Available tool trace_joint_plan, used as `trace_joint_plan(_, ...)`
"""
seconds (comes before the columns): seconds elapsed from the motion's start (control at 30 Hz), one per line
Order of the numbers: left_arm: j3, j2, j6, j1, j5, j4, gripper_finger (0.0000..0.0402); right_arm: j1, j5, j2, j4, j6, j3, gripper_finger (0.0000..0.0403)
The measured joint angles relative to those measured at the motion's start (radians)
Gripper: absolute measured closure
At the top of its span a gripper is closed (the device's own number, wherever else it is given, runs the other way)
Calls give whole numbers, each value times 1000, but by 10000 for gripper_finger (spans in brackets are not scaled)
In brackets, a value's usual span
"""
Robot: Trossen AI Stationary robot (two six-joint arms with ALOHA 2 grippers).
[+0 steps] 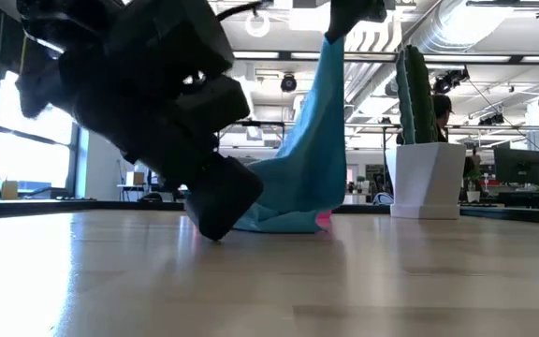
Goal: Fold microfiber towels
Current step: Fold the blue microfiber cloth
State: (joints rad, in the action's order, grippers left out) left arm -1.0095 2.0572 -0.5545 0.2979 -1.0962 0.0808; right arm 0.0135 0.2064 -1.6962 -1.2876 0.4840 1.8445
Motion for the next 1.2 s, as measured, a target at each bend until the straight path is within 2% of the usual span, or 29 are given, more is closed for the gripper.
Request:
trace_joint_plan(0.17,-16,-79,195,25,22,-24,295,-2,22,-1,-57,61,-1,402)
trace_joint_plan(0.37,-26,-123,426,5,196,-228,289,-7,19,-1,-62,93,-1,402)
trace_joint_plan(0.47,-26,-123,503,-31,207,-285,285,-7,11,-1,-58,95,-2,402)
trace_joint_plan(0.63,-26,-123,516,-104,206,-302,280,-3,-3,-1,-54,96,-2,402)
trace_joint_plan(0.8,-25,-114,480,-163,345,-311,277,-3,-7,-1,-46,95,-2,402)
trace_joint_plan(0.9,-26,-114,480,-175,329,-318,278,-3,-7,-1,-36,95,-2,402)
trace_joint_plan(0.97,-26,-114,479,-182,264,-314,283,-3,-7,-1,-31,94,-2,402)
trace_joint_plan(1.07,-26,-114,487,-188,220,-313,307,-3,-7,-1,-31,87,-3,402)
trace_joint_plan(1.2,-26,-114,487,-187,273,-310,379,-1,-7,-1,-32,50,-3,402)
